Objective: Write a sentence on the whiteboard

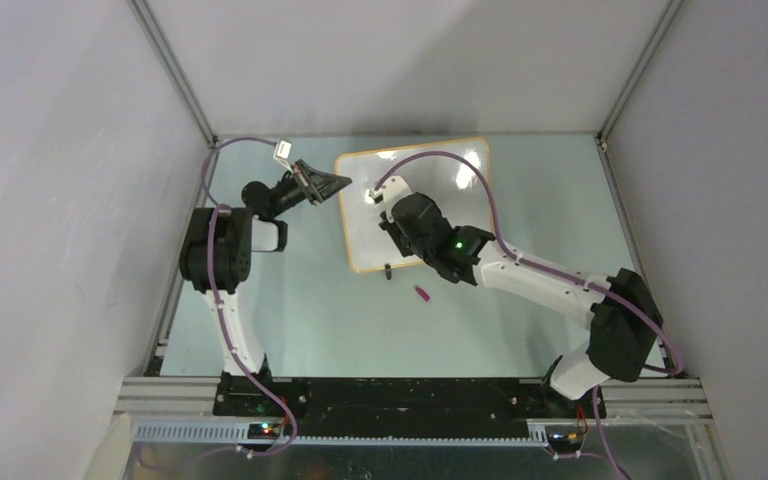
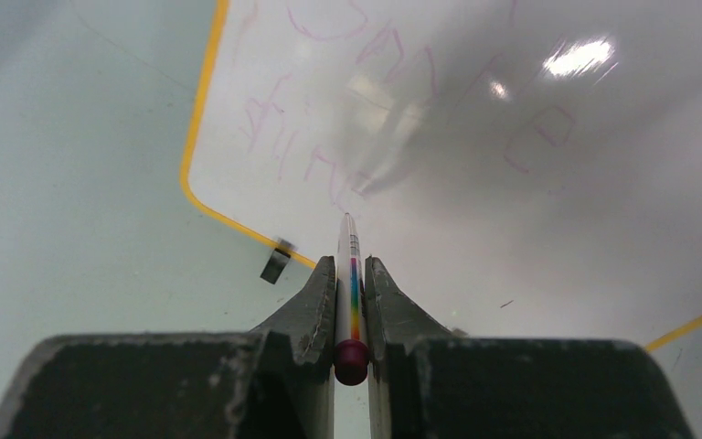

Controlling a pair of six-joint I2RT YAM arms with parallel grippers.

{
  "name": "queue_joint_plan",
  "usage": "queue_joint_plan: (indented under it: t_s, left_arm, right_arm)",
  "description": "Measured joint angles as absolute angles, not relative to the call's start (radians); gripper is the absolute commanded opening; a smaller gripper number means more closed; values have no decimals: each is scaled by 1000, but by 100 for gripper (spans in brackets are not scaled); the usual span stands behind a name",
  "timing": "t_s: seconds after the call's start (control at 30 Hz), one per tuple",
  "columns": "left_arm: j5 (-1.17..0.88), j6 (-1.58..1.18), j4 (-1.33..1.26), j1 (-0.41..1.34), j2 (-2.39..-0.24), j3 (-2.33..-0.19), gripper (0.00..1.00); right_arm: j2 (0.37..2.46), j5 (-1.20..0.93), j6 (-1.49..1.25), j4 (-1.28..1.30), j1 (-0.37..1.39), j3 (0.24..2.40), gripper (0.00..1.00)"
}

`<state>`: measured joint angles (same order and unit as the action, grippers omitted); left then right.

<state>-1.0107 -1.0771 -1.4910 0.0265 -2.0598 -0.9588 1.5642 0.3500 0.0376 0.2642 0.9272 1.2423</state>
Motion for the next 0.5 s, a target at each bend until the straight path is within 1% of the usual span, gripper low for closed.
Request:
queue_joint_plan:
  t_s: [0.2,0.5]
  left_arm:
    - [-1011,-1081,-1491,27,-2060,-959,0]
    - [-1010,-1081,-1492,27,-2060,-959,0]
  right_arm:
    - [1505,351,39,265,913,1242,0]
    - [1504,358,37,270,790,1240,0]
